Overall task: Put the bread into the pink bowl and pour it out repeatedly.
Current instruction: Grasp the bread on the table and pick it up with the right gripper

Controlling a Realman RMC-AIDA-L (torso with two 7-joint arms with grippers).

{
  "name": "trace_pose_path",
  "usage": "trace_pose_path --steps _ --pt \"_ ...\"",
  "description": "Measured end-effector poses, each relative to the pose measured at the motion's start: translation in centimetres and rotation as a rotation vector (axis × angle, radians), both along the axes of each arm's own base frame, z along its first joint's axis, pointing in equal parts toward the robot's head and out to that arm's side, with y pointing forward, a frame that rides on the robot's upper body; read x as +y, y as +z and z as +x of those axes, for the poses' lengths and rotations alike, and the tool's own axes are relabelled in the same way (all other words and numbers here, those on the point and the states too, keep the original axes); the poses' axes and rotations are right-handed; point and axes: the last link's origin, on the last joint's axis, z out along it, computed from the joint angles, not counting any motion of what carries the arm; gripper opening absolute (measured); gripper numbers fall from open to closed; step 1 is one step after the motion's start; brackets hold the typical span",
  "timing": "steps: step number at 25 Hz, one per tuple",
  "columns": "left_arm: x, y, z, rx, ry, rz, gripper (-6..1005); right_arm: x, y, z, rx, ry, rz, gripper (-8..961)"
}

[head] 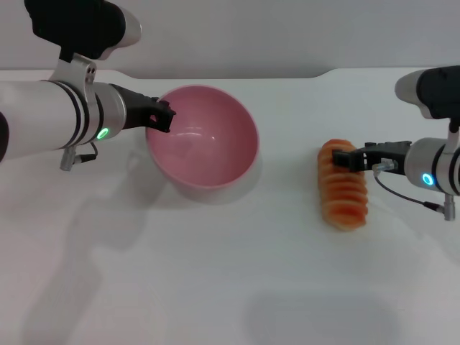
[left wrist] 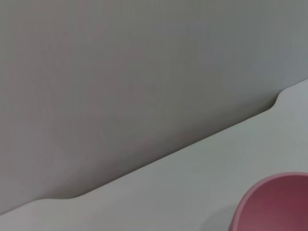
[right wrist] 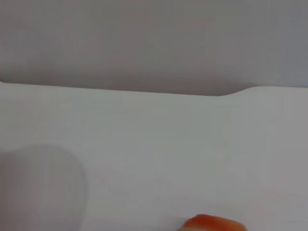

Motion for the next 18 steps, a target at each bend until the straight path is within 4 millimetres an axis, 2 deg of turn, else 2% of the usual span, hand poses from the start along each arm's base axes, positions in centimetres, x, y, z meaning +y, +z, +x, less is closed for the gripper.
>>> trace_pose_path --steps 9,18 --pt "0.0 0.0 0.2 0.001 -0.003 -0.003 56 0.4 -0.7 -0.8 0.004 0.022 -0.016 646" --pt "-0.1 0.0 0.2 0.013 -0.014 -0.009 56 0.9 -1.8 0.6 -0.023 -0.019 -0.039 645"
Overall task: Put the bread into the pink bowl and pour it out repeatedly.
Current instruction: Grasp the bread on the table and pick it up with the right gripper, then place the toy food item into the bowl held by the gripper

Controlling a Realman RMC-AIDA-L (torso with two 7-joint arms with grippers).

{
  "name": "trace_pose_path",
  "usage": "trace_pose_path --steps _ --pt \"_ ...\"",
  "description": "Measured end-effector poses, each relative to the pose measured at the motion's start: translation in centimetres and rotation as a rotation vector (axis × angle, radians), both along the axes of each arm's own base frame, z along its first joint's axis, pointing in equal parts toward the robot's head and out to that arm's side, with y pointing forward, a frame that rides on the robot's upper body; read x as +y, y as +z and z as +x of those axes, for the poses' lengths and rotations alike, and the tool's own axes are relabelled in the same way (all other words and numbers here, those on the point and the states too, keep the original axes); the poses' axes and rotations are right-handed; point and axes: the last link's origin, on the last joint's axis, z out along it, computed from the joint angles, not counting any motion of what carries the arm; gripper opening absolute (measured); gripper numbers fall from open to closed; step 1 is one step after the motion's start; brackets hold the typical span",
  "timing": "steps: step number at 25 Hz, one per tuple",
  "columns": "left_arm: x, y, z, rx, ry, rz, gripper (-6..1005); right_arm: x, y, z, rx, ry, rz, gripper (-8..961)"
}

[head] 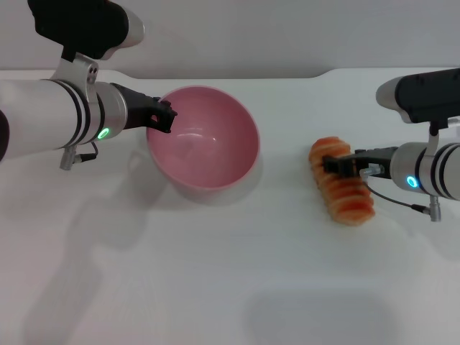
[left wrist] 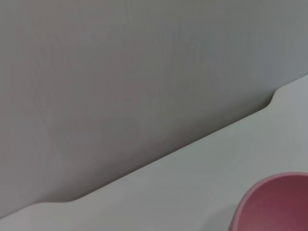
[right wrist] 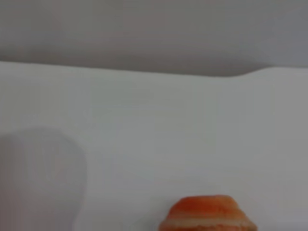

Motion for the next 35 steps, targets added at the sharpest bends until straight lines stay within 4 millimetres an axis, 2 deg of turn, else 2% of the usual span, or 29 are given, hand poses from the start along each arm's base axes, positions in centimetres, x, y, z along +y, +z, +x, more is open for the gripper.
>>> trace_pose_path --steps 6,14,19,27,35 --pt "0.0 0.0 0.1 -0.001 -0.003 0.001 57 0.0 -0.5 0.1 -0.012 -0.003 -0.018 645" --pt "0.0 0.0 0.2 0.002 -0.005 -0.002 57 0.0 -0.6 -1.2 -0.014 0.047 -0.026 478" --pt "0.0 0.0 0.2 0.001 -0.005 -0.002 57 0.2 -0.1 -2.4 -0.002 0.087 -0.008 428" --pt "0.2 0.2 -0.3 0.007 0.002 0.004 57 -0.3 3.1 -5.3 -0.003 0.158 0.061 355" --pt "0.3 -0.1 -0.1 0.002 -0.005 0.003 57 -0.7 5.8 -10.6 0.031 0.292 0.113 308"
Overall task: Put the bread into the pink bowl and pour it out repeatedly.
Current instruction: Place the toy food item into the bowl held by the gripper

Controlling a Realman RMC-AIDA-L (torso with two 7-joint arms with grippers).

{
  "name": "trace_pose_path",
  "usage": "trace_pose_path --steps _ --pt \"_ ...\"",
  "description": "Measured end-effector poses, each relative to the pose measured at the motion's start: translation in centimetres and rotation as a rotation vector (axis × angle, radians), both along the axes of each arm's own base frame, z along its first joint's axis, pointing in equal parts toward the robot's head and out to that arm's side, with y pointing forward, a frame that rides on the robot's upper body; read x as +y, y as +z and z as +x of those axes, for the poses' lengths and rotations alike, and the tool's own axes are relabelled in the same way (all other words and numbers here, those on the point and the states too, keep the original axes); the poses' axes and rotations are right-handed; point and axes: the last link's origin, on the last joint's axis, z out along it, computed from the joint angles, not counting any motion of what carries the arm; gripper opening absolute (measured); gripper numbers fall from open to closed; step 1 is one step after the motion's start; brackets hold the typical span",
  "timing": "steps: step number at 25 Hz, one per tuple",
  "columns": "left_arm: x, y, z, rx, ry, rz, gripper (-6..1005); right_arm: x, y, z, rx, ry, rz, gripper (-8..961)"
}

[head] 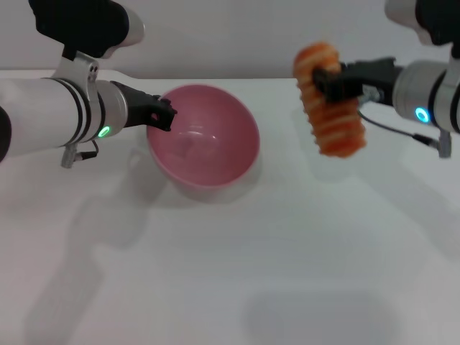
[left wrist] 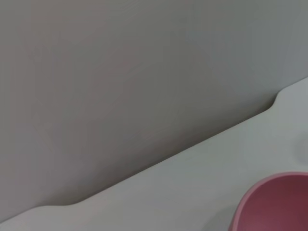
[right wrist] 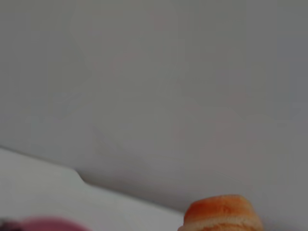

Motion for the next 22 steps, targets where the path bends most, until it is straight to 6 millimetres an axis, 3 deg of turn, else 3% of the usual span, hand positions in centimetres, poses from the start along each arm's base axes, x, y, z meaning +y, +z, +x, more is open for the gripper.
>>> trace_pose_path --steps 7,14,22 --pt "-0.5 -1.1 1.0 -0.018 -0.013 -0.029 57 0.9 -0.6 -4.1 0.015 0.121 -0.003 267" --pt "-0.8 -2.0 2.3 -0.042 -0.037 -0.053 56 1.6 -3.3 -4.3 0.036 0.122 -0.056 214" --pt "-0.6 -1.9 2.6 -0.049 -0.047 -0.052 57 1.0 -4.9 -5.0 0.044 0.165 -0.087 181"
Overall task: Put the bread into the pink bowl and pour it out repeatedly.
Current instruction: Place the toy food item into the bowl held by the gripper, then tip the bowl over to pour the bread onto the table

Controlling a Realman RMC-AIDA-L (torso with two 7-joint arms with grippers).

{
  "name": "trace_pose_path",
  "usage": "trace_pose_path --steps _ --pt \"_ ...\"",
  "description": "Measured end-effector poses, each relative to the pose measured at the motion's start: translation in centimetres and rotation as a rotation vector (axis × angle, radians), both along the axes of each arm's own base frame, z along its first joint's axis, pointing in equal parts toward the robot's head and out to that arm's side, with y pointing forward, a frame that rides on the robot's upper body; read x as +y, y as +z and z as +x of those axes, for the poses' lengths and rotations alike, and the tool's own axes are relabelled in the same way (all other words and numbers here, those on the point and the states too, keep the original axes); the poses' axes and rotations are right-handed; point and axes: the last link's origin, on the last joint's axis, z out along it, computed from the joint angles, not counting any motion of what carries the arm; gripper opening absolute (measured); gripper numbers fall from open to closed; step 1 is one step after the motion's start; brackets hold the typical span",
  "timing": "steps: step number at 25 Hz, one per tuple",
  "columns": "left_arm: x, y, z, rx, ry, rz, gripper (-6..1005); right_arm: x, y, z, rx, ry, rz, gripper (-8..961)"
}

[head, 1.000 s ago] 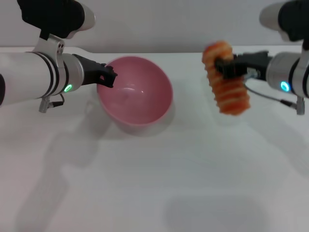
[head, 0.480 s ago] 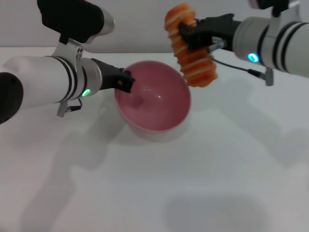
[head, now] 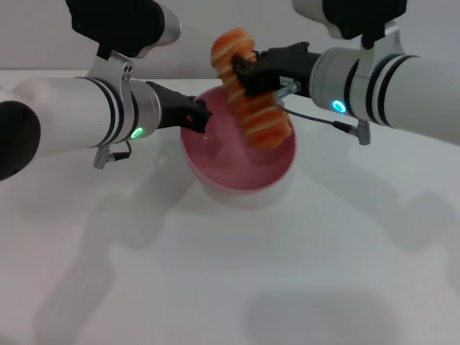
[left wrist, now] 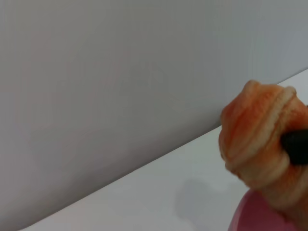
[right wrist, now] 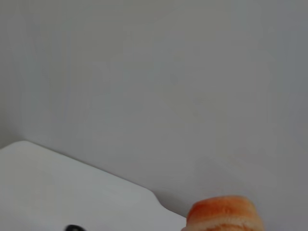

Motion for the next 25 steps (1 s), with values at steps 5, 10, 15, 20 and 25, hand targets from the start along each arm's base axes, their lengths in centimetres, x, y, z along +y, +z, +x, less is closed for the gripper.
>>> trace_pose_path --steps 5,10,15,20,25 --pt "0.1 0.2 0.0 0.001 -0.001 0.005 57 -0.5 -0.1 -0.6 0.004 0.027 -0.002 208" --pt "0.2 0.3 -0.2 0.003 -0.002 0.011 56 -0.6 -0.1 -0.4 0.006 0.023 -0.002 309" --pt "0.5 0.7 -0.4 0.008 0.0 0.026 56 -0.8 0.1 0.0 0.022 0.001 0.002 438" --pt "0.8 1.1 -0.8 0.031 -0.019 0.046 55 -0.8 3.5 1.1 0.085 -0.036 0.107 677" --pt "0.7 1.4 -1.5 0.112 -0.067 0.054 55 0.0 9.1 4.7 0.148 -0.14 0.283 759"
